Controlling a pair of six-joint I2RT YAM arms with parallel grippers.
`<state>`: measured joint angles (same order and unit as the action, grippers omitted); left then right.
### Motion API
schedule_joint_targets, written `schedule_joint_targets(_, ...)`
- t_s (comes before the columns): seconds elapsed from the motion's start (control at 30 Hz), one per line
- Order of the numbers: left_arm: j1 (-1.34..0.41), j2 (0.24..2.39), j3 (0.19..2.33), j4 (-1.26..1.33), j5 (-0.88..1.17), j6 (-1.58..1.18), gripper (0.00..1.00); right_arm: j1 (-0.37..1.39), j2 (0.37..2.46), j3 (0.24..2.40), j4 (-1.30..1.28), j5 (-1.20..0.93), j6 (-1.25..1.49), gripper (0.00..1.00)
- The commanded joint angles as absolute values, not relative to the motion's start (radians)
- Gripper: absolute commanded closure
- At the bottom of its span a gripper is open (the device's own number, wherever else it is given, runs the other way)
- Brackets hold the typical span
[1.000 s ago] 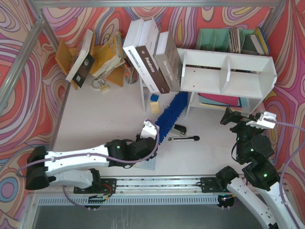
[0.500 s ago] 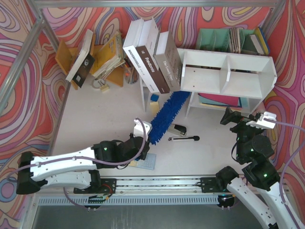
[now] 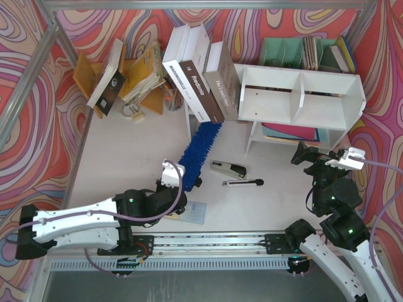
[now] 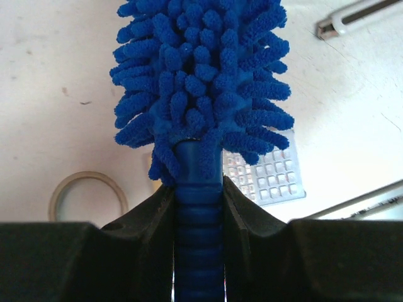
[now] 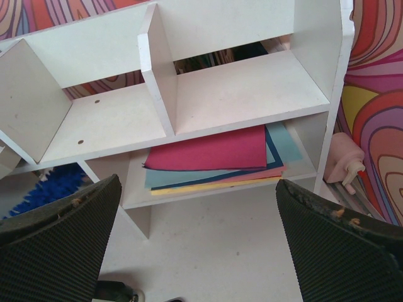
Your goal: Dust the bookshelf with a duster
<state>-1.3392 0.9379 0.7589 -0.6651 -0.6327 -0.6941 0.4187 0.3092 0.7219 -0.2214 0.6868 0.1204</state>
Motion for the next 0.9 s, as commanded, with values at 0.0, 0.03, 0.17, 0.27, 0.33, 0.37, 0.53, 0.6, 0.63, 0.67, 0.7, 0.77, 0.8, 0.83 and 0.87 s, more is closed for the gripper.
schedule_joint_targets(0.0, -1.327, 0.877, 0.793, -0.754, -0.803, -0.718, 1.00, 0.421, 0.298, 0.718, -0.223, 0.690, 0.128, 0.01)
schedule_joint_targets(0.03, -1.319, 0.867, 0.797, -0.765, -0.816, -0.723, 1.00, 0.421, 0.298, 0.718, -0.224, 0.689, 0.128, 0.01)
schedule_joint_targets(0.17, -1.292, 0.837, 0.793, -0.771, -0.842, -0.729, 1.00, 0.422, 0.300, 0.720, -0.225, 0.689, 0.129, 0.01)
schedule_joint_targets(0.27, -1.261, 0.845, 0.781, -0.789, -0.831, -0.769, 1.00, 0.421, 0.302, 0.719, -0.226, 0.687, 0.131, 0.01)
schedule_joint_targets(0.33, -1.247, 0.854, 0.762, -0.788, -0.804, -0.793, 1.00, 0.421, 0.302, 0.720, -0.227, 0.687, 0.131, 0.01)
schedule_joint_targets(0.37, -1.246, 0.860, 0.751, -0.782, -0.789, -0.801, 1.00, 0.422, 0.303, 0.719, -0.227, 0.688, 0.130, 0.01)
schedule_joint_targets(0.53, -1.244, 0.905, 0.693, -0.720, -0.690, -0.830, 1.00, 0.422, 0.302, 0.720, -0.223, 0.690, 0.127, 0.01)
schedule_joint_targets(0.6, -1.245, 0.937, 0.683, -0.682, -0.649, -0.838, 1.00, 0.422, 0.302, 0.719, -0.225, 0.689, 0.126, 0.01)
schedule_joint_targets(0.63, -1.245, 0.947, 0.679, -0.658, -0.631, -0.838, 1.00, 0.421, 0.302, 0.720, -0.225, 0.691, 0.127, 0.01)
schedule_joint_targets(0.67, -1.245, 0.963, 0.677, -0.634, -0.618, -0.835, 1.00, 0.422, 0.302, 0.720, -0.225, 0.691, 0.128, 0.01)
schedule_joint_targets(0.7, -1.245, 0.979, 0.674, -0.617, -0.607, -0.831, 1.00, 0.421, 0.302, 0.719, -0.225, 0.691, 0.128, 0.01)
schedule_joint_targets(0.77, -1.245, 1.008, 0.686, -0.598, -0.601, -0.825, 1.00, 0.421, 0.300, 0.719, -0.227, 0.692, 0.128, 0.01)
schedule_joint_targets(0.8, -1.244, 1.017, 0.700, -0.604, -0.604, -0.817, 1.00, 0.422, 0.299, 0.720, -0.227, 0.691, 0.128, 0.01)
schedule_joint_targets(0.83, -1.245, 1.021, 0.714, -0.613, -0.617, -0.806, 1.00, 0.422, 0.298, 0.720, -0.226, 0.693, 0.129, 0.01)
schedule_joint_targets(0.87, -1.245, 1.017, 0.732, -0.628, -0.633, -0.794, 1.00, 0.422, 0.298, 0.720, -0.227, 0.693, 0.129, 0.01)
